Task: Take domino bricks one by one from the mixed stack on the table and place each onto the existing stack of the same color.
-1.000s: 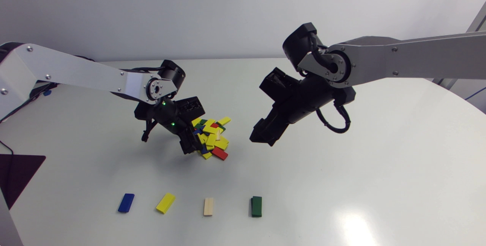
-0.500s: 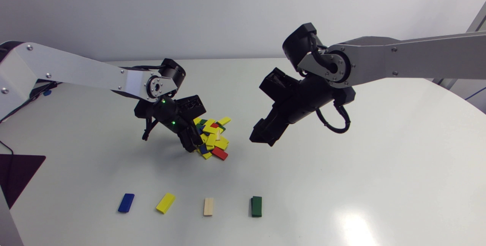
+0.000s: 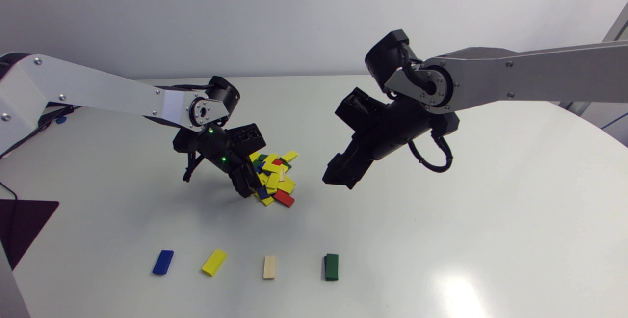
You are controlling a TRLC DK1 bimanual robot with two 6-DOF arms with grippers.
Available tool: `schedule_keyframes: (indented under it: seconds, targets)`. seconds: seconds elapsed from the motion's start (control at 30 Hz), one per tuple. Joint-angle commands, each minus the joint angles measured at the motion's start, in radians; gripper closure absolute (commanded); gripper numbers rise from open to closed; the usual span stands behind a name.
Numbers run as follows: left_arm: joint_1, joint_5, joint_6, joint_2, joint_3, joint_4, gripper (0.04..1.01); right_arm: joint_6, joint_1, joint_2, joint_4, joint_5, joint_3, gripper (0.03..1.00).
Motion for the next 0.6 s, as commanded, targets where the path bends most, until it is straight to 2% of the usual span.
schedule_keyframes:
  seconds: [0.0,0.07,0.23,0.4,0.57]
  targets:
    - [0.017,0.010,0.014,0.028,0.036,-0.012,0.441,-0.013,-0.003,0.007,-0.005,-0.004,-0.021,0.069]
    - [0.019,0.010,0.011,0.035,0.044,-0.012,0.402,-0.013,-0.002,0.007,-0.005,-0.004,-0.023,0.069]
    - [0.027,0.010,-0.001,0.063,0.074,-0.018,0.389,-0.015,-0.003,0.009,-0.001,-0.004,-0.026,0.069]
    - [0.033,0.011,-0.018,0.095,0.131,-0.078,0.390,-0.016,-0.006,0.010,-0.002,-0.004,-0.023,0.069]
    - [0.031,0.013,-0.018,0.097,0.134,-0.112,0.390,-0.018,-0.008,0.009,-0.005,-0.003,-0.018,0.069]
